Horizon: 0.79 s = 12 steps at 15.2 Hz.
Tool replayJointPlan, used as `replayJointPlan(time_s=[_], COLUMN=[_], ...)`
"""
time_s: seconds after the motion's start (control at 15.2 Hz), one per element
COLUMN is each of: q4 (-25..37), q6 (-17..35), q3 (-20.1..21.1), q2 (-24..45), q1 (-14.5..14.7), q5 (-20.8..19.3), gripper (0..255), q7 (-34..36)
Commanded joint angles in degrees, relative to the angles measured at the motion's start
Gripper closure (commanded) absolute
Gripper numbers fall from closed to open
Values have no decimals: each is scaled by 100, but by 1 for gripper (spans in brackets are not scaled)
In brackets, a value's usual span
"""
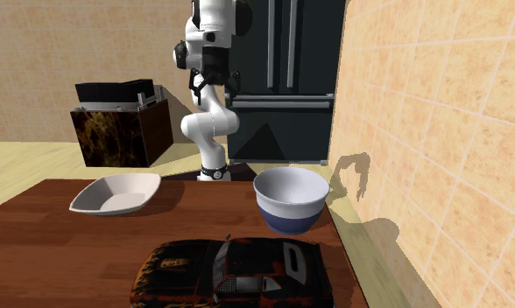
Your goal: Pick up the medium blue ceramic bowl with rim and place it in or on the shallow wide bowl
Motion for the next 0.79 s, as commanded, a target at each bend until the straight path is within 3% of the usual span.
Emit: replayJointPlan(time_s=[0.0,0.73], q4=[0,341], q6=[0,1296], q3=[0,905], q2=[0,1711], q1=[0,197], q5=[0,152], gripper=[0,0], q7=[0,1073])
